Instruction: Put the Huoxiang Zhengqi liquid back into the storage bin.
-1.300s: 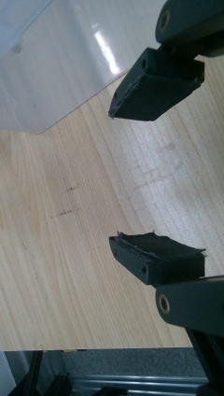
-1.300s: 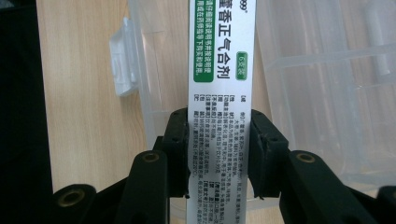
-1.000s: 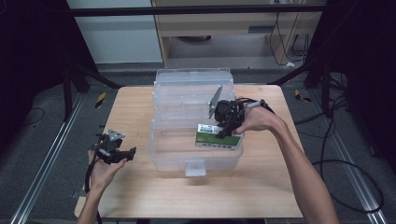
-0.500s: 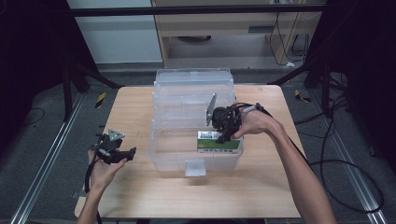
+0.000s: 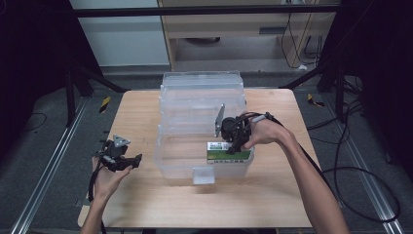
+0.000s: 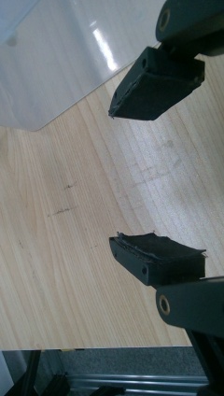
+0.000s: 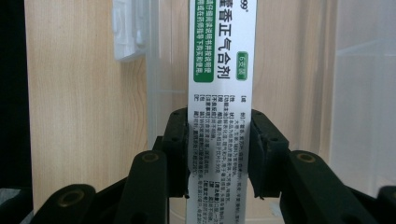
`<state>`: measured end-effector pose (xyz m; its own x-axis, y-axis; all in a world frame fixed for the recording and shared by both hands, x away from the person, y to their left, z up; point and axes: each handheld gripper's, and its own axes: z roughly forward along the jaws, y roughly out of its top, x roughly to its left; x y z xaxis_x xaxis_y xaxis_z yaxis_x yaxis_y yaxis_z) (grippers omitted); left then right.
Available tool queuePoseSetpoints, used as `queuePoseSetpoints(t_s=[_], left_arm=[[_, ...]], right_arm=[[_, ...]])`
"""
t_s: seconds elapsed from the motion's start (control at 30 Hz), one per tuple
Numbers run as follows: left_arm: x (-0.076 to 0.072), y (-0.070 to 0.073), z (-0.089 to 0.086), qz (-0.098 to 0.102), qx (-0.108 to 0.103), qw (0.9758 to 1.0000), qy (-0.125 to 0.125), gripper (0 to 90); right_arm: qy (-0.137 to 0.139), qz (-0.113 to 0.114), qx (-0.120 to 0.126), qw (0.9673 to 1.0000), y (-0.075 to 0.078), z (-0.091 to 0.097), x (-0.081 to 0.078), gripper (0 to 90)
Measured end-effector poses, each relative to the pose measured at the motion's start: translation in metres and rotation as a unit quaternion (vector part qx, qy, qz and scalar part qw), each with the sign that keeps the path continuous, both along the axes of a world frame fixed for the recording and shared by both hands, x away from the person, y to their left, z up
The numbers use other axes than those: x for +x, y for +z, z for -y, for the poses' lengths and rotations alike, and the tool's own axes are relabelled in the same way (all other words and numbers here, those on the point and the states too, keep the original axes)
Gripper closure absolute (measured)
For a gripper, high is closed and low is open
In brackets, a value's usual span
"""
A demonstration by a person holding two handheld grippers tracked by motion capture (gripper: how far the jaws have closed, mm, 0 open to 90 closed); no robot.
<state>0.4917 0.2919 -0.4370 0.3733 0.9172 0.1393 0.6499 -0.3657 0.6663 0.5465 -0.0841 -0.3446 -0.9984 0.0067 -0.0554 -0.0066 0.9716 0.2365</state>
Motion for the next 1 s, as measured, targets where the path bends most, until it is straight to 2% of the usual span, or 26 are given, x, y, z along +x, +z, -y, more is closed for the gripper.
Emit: queuePoseSetpoints(t_s=[0.6,1.0], left_arm=[[0.0,0.0,0.001,-0.001,0.002,1.0,-0.001,30.8],[0.0,-0.001,0.001,-0.002,0.003,1.0,-0.002,30.7]], right_arm=[[0.007,0.001,-0.01,0.9999,-0.018,-0.004,-0.002,63.5],[0.007,0.009,-0.019,0.9998,-0.025,-0.005,-0.004,62.8]])
